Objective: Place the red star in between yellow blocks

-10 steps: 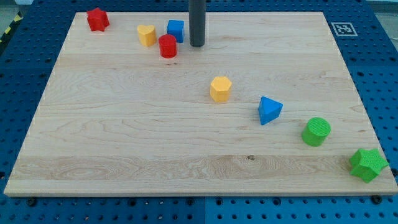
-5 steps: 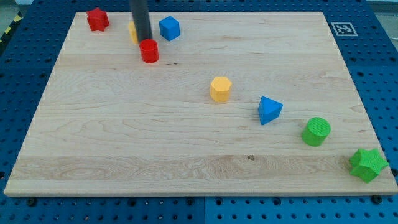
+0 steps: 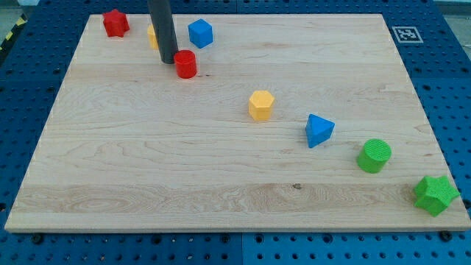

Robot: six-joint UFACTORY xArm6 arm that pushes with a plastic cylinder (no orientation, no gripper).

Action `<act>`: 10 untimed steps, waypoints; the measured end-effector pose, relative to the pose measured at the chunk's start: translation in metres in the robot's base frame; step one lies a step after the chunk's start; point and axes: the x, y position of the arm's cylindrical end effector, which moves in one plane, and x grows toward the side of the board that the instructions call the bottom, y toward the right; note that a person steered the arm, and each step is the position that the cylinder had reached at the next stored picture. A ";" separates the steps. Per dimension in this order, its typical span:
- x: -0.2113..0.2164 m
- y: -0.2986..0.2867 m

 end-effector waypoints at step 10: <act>-0.053 0.123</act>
